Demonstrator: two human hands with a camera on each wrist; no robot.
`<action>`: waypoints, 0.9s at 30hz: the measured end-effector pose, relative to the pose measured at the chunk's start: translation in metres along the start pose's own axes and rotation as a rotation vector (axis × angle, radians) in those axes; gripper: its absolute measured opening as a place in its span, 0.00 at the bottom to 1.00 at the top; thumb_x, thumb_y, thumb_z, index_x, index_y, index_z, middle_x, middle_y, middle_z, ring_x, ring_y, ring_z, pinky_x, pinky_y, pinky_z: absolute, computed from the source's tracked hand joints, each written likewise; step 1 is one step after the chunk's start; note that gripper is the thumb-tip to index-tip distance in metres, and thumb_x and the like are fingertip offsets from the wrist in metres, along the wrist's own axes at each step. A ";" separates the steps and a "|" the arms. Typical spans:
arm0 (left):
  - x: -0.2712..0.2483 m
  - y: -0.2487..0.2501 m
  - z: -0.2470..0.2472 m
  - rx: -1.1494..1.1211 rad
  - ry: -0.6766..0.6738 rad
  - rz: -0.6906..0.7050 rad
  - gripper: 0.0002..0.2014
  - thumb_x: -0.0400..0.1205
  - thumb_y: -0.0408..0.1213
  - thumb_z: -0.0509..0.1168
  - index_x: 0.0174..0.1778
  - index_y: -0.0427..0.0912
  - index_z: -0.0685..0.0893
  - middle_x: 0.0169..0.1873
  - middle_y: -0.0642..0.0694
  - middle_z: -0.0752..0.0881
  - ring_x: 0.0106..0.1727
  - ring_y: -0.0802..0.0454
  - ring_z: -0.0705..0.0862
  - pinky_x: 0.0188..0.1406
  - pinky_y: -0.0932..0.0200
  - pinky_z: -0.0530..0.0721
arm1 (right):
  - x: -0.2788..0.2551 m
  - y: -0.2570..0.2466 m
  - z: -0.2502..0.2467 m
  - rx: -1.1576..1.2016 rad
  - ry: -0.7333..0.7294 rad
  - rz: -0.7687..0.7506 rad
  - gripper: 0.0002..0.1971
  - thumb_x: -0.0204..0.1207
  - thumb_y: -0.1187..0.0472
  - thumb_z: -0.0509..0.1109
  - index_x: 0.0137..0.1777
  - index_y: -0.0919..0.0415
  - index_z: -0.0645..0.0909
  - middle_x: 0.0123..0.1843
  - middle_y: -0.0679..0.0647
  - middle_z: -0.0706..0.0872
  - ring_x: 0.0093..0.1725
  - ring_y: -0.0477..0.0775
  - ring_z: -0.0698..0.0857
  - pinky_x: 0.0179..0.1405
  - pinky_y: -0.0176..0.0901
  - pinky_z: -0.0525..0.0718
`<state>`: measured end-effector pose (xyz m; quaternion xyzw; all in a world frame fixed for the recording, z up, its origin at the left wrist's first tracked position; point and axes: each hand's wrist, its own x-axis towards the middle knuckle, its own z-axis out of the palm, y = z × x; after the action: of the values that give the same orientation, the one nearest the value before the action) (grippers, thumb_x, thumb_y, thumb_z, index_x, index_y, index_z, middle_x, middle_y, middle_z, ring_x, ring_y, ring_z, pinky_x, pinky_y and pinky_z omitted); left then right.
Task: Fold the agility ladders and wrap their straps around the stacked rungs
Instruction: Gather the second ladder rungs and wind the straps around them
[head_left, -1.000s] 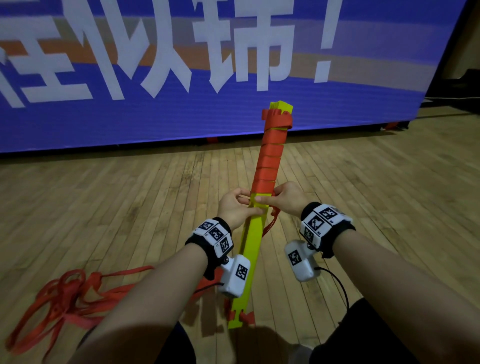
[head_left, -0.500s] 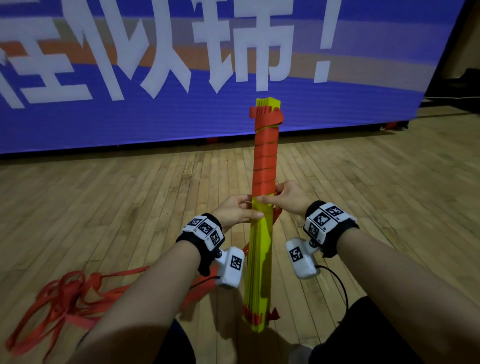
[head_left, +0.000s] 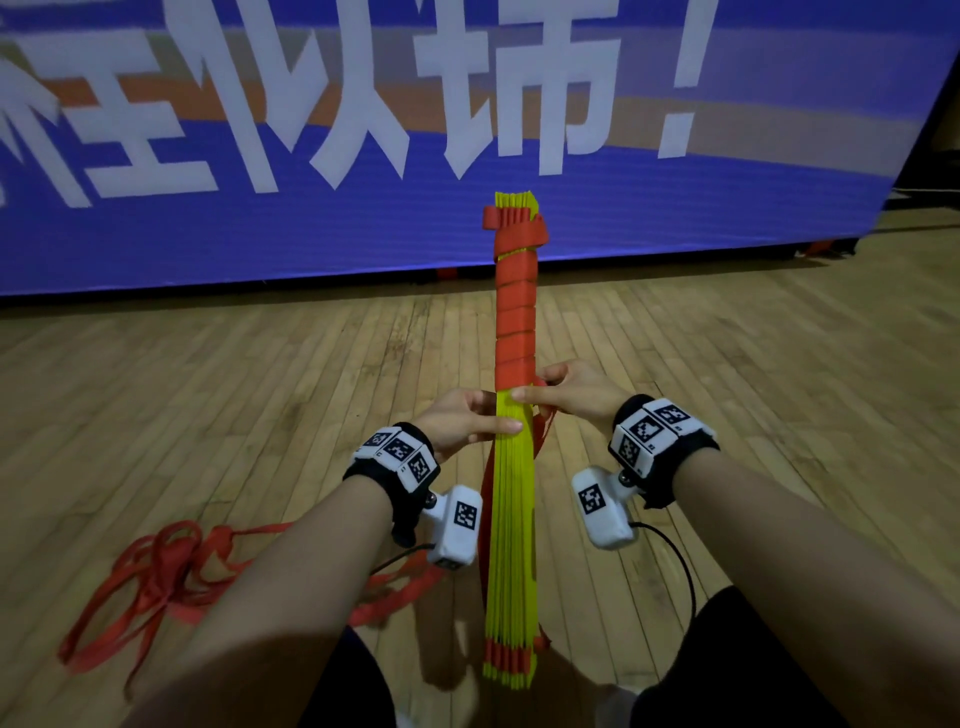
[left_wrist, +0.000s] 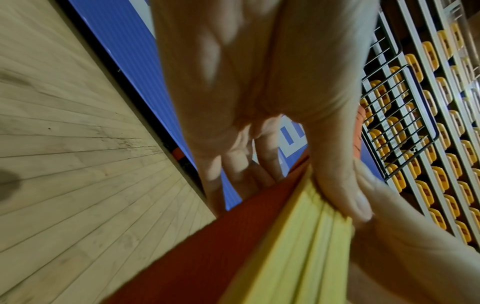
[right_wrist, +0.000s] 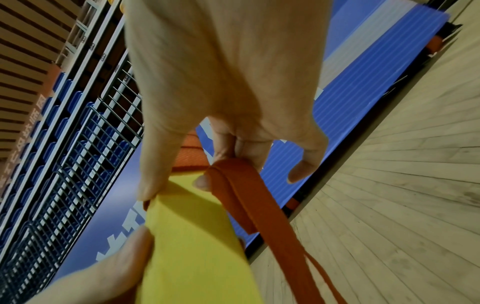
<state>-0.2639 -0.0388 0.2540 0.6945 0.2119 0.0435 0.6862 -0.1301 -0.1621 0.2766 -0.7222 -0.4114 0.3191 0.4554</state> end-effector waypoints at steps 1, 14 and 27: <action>-0.003 0.000 -0.001 -0.006 0.030 0.001 0.11 0.74 0.25 0.73 0.50 0.39 0.84 0.42 0.46 0.90 0.47 0.50 0.87 0.46 0.63 0.85 | 0.002 0.000 0.001 -0.007 -0.008 -0.010 0.07 0.69 0.56 0.79 0.32 0.52 0.87 0.31 0.51 0.86 0.32 0.44 0.83 0.44 0.38 0.82; -0.024 -0.012 -0.023 0.007 0.241 0.018 0.22 0.71 0.27 0.77 0.60 0.38 0.81 0.49 0.43 0.90 0.49 0.52 0.89 0.42 0.64 0.84 | 0.008 -0.011 0.020 -0.115 -0.149 -0.006 0.15 0.80 0.54 0.68 0.53 0.66 0.85 0.37 0.49 0.86 0.35 0.40 0.81 0.36 0.20 0.75; -0.014 -0.015 -0.025 0.113 0.490 0.050 0.21 0.65 0.24 0.80 0.39 0.42 0.73 0.36 0.42 0.85 0.35 0.50 0.85 0.42 0.53 0.86 | 0.021 -0.015 0.056 -0.201 0.003 -0.003 0.15 0.70 0.48 0.77 0.38 0.62 0.87 0.33 0.56 0.89 0.30 0.47 0.82 0.41 0.48 0.83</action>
<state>-0.2889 -0.0208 0.2436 0.7054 0.3569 0.2157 0.5732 -0.1717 -0.1182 0.2676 -0.7640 -0.4419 0.2743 0.3819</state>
